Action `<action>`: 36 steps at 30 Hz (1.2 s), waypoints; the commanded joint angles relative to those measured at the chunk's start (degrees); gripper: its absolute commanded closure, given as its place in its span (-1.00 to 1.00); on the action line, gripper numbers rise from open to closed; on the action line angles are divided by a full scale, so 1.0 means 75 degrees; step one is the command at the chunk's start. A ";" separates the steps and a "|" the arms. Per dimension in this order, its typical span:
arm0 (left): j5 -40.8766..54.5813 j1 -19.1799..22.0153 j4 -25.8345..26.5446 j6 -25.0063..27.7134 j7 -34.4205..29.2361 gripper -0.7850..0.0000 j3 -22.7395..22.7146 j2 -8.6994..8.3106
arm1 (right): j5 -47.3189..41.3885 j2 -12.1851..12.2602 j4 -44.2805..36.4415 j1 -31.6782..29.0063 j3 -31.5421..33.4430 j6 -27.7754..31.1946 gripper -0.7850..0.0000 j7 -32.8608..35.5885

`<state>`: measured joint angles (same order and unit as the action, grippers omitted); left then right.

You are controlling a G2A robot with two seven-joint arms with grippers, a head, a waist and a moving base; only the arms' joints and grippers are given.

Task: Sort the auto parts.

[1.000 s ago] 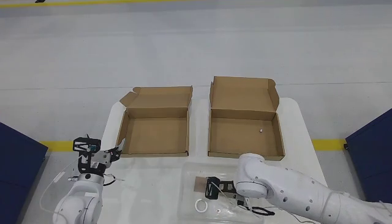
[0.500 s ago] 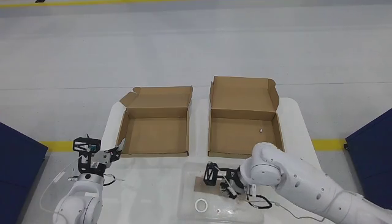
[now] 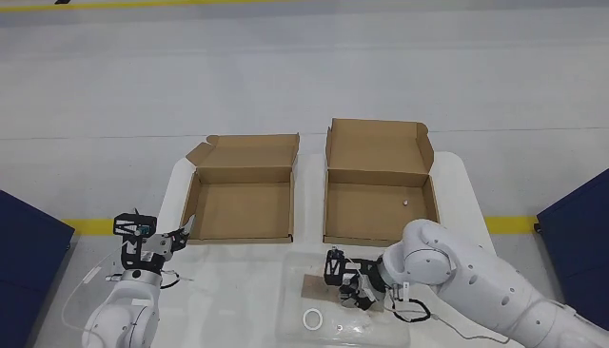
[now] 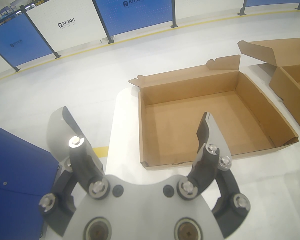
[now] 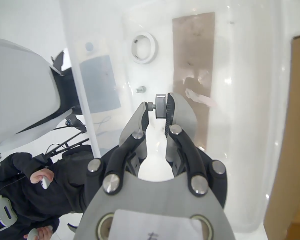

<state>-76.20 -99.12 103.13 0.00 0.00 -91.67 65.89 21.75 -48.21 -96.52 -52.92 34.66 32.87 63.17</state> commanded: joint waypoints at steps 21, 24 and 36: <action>0.0000 0.0000 0.0000 0.0000 0.0000 -1.00 0.0000 0.0000 | -0.4095 0.0833 0.1073 0.0202 -0.0219 0.2455 1.00 -0.1354; 0.0000 0.0000 0.0000 0.0000 0.0000 -1.00 0.0000 0.0000 | -0.4095 0.0833 0.1073 0.0202 -0.0219 0.2455 1.00 -0.1354; 0.0000 0.0000 0.0000 0.0000 0.0000 -1.00 0.0000 0.0000 | -0.5999 0.1019 0.1014 -0.0036 -0.0385 0.3351 1.00 -0.2250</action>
<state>-76.20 -99.12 103.13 0.00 0.00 -91.67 65.89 -21.13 -40.96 -88.44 -53.39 32.24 57.63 46.66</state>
